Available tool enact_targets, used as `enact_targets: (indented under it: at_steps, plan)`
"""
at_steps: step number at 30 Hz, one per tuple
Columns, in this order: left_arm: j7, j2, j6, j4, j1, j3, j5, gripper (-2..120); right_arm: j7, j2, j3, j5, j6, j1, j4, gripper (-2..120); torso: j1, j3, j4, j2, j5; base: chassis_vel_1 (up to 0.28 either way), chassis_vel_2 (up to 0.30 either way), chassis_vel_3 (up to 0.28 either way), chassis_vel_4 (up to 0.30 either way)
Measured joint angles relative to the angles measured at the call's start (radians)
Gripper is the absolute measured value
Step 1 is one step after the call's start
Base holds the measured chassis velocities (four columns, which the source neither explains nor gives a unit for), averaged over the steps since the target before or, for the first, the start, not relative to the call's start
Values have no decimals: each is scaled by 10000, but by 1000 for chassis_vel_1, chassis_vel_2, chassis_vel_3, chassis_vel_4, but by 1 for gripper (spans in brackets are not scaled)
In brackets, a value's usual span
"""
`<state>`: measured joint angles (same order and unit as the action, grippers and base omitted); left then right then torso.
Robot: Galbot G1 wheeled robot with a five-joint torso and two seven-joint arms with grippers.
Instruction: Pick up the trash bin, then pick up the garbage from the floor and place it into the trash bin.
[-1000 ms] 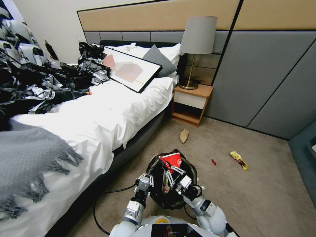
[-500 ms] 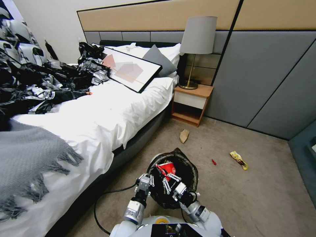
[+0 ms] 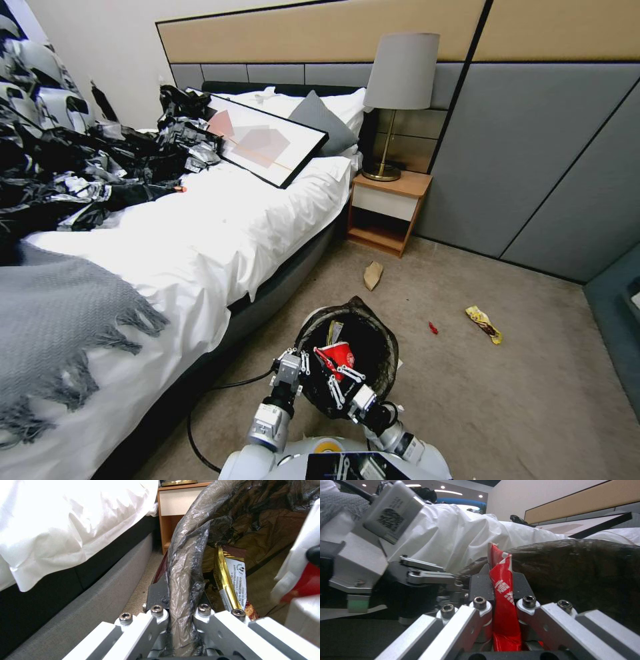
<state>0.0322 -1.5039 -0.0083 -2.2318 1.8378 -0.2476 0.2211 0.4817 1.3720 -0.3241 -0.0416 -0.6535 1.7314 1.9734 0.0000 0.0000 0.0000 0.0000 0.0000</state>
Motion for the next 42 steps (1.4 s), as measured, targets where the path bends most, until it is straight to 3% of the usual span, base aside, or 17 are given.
enact_targets:
  at_steps: [5,9,15,17,29,37,42]
  plan:
    - [1,0,8,-10,-3,-10,-9,1,-116,-17,-88,12,1,-3,61,15,0,0,0,0,0,0,0,0,0]
    - [6,-10,17,-10,-4,-2,-10,1,-189,-23,-125,17,5,-14,159,35,1,0,0,0,0,0,0,0,0]
    - [8,-5,29,-11,-3,-12,-10,1,-196,-21,-155,16,11,-49,223,48,1,0,0,0,0,0,0,0,0]
    - [12,3,34,-22,6,-21,-10,1,-196,-37,-165,19,22,-47,357,64,0,0,0,0,0,0,0,0,0]
    - [22,24,50,-23,21,-12,-2,1,-177,-49,-289,98,-47,57,755,104,0,0,0,0,0,0,0,0,0]
    - [23,33,66,-23,35,-24,0,1,-518,-29,-620,246,-152,312,1586,114,1,0,1,0,0,0,0,0,0]
    - [16,36,135,-21,57,-63,11,1,-2009,187,-1265,951,-142,437,2320,114,0,0,0,0,-1,0,0,0,0]
